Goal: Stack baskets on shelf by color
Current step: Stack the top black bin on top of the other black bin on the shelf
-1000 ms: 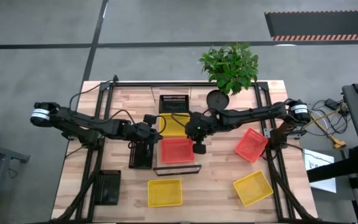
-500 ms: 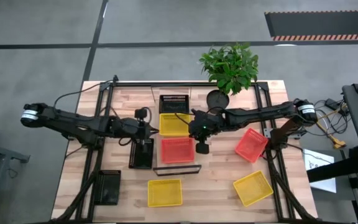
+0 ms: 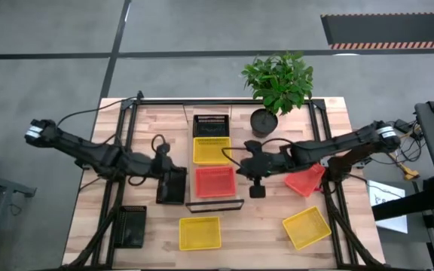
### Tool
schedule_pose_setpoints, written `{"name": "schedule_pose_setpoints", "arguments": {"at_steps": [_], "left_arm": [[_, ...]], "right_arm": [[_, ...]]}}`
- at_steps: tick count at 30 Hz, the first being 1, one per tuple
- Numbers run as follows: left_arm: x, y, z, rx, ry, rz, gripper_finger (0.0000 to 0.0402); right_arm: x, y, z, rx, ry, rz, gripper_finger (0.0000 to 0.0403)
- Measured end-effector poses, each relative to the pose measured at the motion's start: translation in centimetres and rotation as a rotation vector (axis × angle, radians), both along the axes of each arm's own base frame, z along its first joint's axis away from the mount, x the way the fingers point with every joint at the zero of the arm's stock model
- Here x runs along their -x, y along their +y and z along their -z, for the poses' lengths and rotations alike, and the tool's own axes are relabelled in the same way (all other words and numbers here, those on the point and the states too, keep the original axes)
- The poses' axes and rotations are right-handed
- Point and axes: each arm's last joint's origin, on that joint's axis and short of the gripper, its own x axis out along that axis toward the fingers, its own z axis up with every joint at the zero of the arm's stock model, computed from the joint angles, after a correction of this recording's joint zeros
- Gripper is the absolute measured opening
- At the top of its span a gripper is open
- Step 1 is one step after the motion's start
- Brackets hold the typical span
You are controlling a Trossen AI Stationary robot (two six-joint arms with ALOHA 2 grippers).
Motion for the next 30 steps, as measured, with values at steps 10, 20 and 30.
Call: {"name": "schedule_pose_setpoints", "arguments": {"at_steps": [10, 20, 30], "left_arm": [[0.4, -3.5, 1.3, 0.364, 0.507, -0.137, 0.0000], [-2.1, -5.1, 5.5, 0.626, 0.736, -0.441, 0.0000], [-1.2, -4.5, 6.4, 0.509, 0.911, -0.392, 0.0000]], "right_arm": [[1.7, 3.7, -1.0, 0.049, -0.046, -0.053, 0.0009], [1.9, 4.8, -0.6, 0.104, -0.051, -0.034, 0.0009], [1.9, 4.8, -0.5, 0.110, -0.048, -0.038, 0.0009]]}}
